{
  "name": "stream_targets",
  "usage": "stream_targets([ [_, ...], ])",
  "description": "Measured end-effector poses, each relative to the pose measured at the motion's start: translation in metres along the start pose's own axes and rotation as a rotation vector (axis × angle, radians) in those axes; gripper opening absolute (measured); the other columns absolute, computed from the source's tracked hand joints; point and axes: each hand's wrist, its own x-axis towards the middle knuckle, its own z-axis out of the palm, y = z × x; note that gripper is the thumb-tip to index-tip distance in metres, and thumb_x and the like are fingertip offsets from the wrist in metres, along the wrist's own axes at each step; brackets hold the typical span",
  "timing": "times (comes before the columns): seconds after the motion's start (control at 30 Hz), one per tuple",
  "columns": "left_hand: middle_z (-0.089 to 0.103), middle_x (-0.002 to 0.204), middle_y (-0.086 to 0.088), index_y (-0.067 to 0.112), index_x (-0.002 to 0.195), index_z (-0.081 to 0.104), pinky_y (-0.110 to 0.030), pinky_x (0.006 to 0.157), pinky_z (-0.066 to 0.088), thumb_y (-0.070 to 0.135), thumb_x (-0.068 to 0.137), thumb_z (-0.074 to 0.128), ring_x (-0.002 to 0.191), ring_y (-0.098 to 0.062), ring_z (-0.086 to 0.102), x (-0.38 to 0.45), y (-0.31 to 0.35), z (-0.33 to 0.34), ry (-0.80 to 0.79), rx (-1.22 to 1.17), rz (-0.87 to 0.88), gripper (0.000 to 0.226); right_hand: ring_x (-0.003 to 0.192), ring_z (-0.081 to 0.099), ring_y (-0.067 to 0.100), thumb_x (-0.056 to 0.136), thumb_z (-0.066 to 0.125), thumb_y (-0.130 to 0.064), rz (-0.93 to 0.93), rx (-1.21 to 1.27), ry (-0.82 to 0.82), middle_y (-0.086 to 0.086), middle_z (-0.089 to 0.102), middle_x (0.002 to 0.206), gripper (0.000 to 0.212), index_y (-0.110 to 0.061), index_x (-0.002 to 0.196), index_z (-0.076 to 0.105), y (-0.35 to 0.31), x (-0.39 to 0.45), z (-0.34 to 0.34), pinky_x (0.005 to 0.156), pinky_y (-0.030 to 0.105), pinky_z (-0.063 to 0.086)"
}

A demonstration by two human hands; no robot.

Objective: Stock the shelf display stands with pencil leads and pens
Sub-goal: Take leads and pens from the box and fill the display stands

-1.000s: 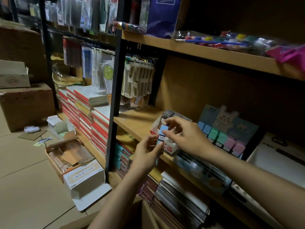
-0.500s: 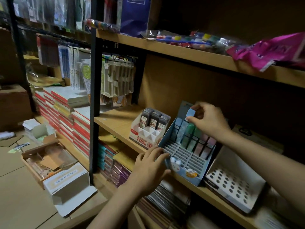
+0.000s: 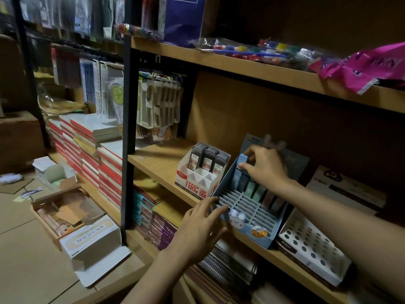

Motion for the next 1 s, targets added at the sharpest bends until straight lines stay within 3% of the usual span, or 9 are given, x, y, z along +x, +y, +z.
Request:
stream_targets([
  [0.2, 0.007, 0.159, 0.006, 0.043, 0.148, 0.018, -0.035, 0.114, 0.025, 0.049, 0.094, 0.046, 0.145, -0.014, 0.014, -0.002, 0.0, 0.0, 0.004, -0.006, 0.008, 0.061, 0.079, 0.068, 0.017, 0.082, 0.075, -0.039, -0.077, -0.161, 0.035, 0.0, 0.072, 0.089, 0.026, -0.021, 0.098, 0.066, -0.005, -0.003, 0.009, 0.068, 0.035, 0.057],
  [0.43, 0.008, 0.158, 0.005, 0.041, 0.148, 0.02, -0.037, 0.115, 0.027, 0.047, 0.094, 0.048, 0.144, -0.015, 0.017, -0.001, 0.001, 0.001, 0.005, -0.027, 0.001, 0.061, 0.092, 0.06, 0.023, 0.083, 0.072, -0.044, -0.163, -0.418, 0.056, 0.002, 0.061, 0.102, 0.035, -0.018, 0.105, 0.067, -0.007, -0.004, 0.014, 0.065, 0.028, 0.04],
  [0.57, 0.009, 0.158, 0.006, 0.043, 0.147, 0.019, -0.038, 0.115, 0.029, 0.048, 0.093, 0.047, 0.144, -0.014, 0.018, -0.001, 0.0, -0.002, -0.014, -0.025, 0.01, 0.061, 0.104, 0.058, 0.024, 0.085, 0.068, -0.049, -0.144, -0.455, 0.014, 0.004, 0.057, 0.117, 0.048, -0.019, 0.121, 0.062, -0.013, -0.01, 0.007, 0.075, 0.034, 0.048],
  [0.67, 0.016, 0.158, 0.007, 0.04, 0.147, 0.024, -0.038, 0.115, 0.03, 0.044, 0.094, 0.051, 0.144, -0.011, 0.018, -0.003, 0.0, -0.008, -0.008, -0.098, 0.005, 0.06, 0.106, 0.058, 0.02, 0.089, 0.066, -0.04, -0.097, -0.215, 0.067, 0.003, 0.054, 0.123, 0.05, -0.018, 0.132, 0.056, -0.015, -0.027, -0.008, 0.082, 0.032, 0.051],
  [0.77, 0.036, 0.146, 0.011, 0.031, 0.139, 0.043, -0.029, 0.109, 0.037, 0.035, 0.094, 0.054, 0.135, -0.006, 0.032, -0.007, 0.004, -0.018, 0.101, -0.235, -0.034, 0.047, 0.08, 0.058, 0.0, 0.088, 0.068, -0.025, -0.077, 0.211, 0.148, -0.007, 0.057, 0.106, 0.025, -0.021, 0.113, 0.065, -0.018, -0.063, -0.02, 0.068, 0.01, 0.047],
  [0.87, 0.055, 0.118, 0.014, 0.028, 0.12, 0.058, -0.02, 0.093, 0.045, 0.033, 0.093, 0.055, 0.11, 0.001, 0.049, -0.016, 0.009, -0.027, 0.198, -0.37, -0.156, 0.027, 0.082, 0.059, -0.006, 0.088, 0.069, -0.019, -0.033, 0.478, 0.099, -0.014, 0.062, 0.093, 0.012, -0.026, 0.098, 0.066, -0.027, -0.107, -0.016, 0.066, 0.006, 0.048],
  [1.0, 0.068, 0.094, 0.011, 0.026, 0.102, 0.065, -0.018, 0.075, 0.054, 0.029, 0.092, 0.061, 0.085, 0.003, 0.063, -0.05, 0.011, -0.027, 0.063, -0.6, -0.371, 0.011, 0.075, 0.063, -0.004, 0.087, 0.07, -0.02, 0.008, 0.686, -0.011, -0.015, 0.067, 0.079, 0.005, -0.025, 0.087, 0.069, -0.043, -0.165, 0.019, 0.062, 0.006, 0.046],
])
